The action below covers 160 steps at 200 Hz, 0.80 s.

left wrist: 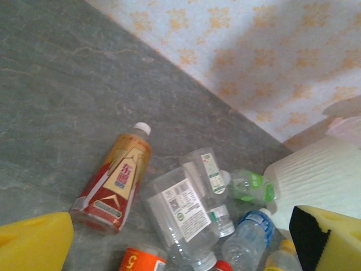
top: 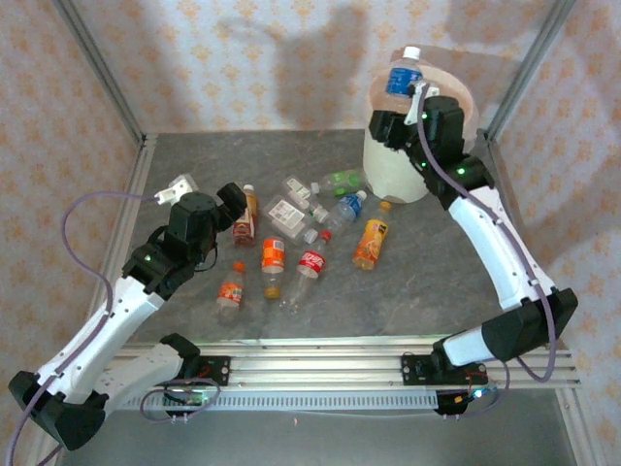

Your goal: Put the plastic bottles in the bin

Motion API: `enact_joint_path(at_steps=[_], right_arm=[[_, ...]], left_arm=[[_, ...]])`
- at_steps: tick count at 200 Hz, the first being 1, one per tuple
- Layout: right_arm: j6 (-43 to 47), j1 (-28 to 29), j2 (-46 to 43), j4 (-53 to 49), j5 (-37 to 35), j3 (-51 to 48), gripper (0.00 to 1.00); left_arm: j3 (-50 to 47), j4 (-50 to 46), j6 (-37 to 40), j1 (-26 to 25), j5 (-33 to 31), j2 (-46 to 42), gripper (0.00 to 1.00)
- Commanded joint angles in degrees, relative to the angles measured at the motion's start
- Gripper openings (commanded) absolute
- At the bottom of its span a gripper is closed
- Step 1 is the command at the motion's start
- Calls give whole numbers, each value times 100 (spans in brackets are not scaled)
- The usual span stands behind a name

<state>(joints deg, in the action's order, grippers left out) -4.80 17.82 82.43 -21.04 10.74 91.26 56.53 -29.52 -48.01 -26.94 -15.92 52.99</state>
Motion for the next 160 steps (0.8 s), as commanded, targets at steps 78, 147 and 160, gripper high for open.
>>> enact_joint_path(at_steps=[78, 147, 160], right_arm=[[738, -1255, 1317, -1289, -149, 1913, 34], [1139, -1306, 2930, -2802, -1006, 3944, 42], [1096, -1308, 3137, -3009, -1058, 4250, 49]], left_arm=[[283, -841, 75, 176, 303, 182, 100], [98, -809, 139, 417, 616, -43, 100], [102, -759, 187, 435, 702, -5, 100]])
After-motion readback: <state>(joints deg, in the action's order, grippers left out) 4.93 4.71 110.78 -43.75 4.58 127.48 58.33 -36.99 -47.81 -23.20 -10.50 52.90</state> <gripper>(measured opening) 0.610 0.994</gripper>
